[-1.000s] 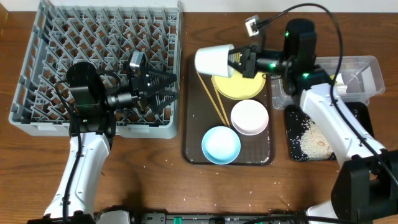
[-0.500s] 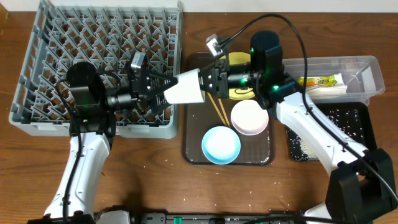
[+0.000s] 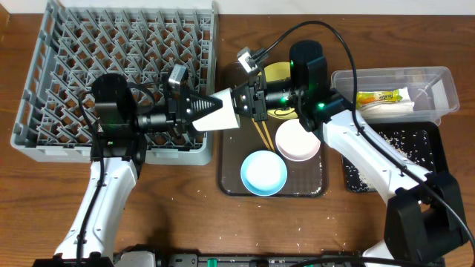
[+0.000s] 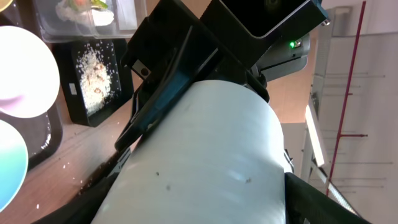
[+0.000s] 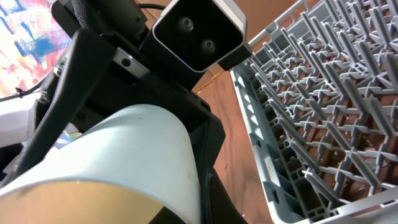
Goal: Sort waste into correct bins and load items into the dishwasher
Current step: 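Place the white cup into the dish rack with the left gripper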
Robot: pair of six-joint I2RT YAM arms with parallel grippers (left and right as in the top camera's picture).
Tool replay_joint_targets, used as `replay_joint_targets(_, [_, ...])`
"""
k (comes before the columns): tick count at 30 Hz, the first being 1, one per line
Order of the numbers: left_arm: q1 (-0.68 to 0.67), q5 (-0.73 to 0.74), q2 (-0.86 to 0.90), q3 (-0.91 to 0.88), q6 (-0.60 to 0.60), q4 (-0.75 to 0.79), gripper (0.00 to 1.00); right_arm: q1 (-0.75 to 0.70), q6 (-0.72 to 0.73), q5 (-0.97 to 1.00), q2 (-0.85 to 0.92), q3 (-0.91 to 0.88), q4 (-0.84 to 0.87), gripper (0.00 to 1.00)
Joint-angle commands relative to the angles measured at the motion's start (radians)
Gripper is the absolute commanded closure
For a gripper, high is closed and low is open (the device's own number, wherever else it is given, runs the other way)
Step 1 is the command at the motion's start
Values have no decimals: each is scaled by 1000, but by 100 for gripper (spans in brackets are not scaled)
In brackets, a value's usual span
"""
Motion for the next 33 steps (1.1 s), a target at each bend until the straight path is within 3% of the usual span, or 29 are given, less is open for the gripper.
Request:
replay_joint_targets(1, [-8,25,-5,8,8,8,37,13,2,-13,23,-3,0,99])
replay_joint_targets(4, [-8,24,-5,8,8,8,46,11,2,-13,23,-3,3,98])
replay_joint_targets(7, [-8,24,-5,8,9,8,53,1,3,-9,23,-3,6,85])
replay_joint_targets(10, [-8,24,-5,8,9,13,60,-27,3,-9,23,-3,6,62])
replay_joint_targets(14, [-8,23,-5,8,36,20,66,-89,2,-8,23,-3,3,41])
replay_joint_targets(17, [-8,5,-5,8,85,20,71,-161,2,6,23,-3,-14,20])
replay_joint_targets(20, [-8,-51,-5,8,149,19,72,-229,-29,25,23,-3,-68,8])
replay_joint_targets(23, [-8,-174,-3,8,190,18,77,-267,-100,106,21,-3,-195,1])
replay_joint_targets(26, [-8,-357,0,8,242,-53,78,-266,-184,256,19,-3,-352,1])
replay_joint_targets(33, [-7,-769,-5,31,444,-423,78,-244,-227,467,-19,2,-509,1])
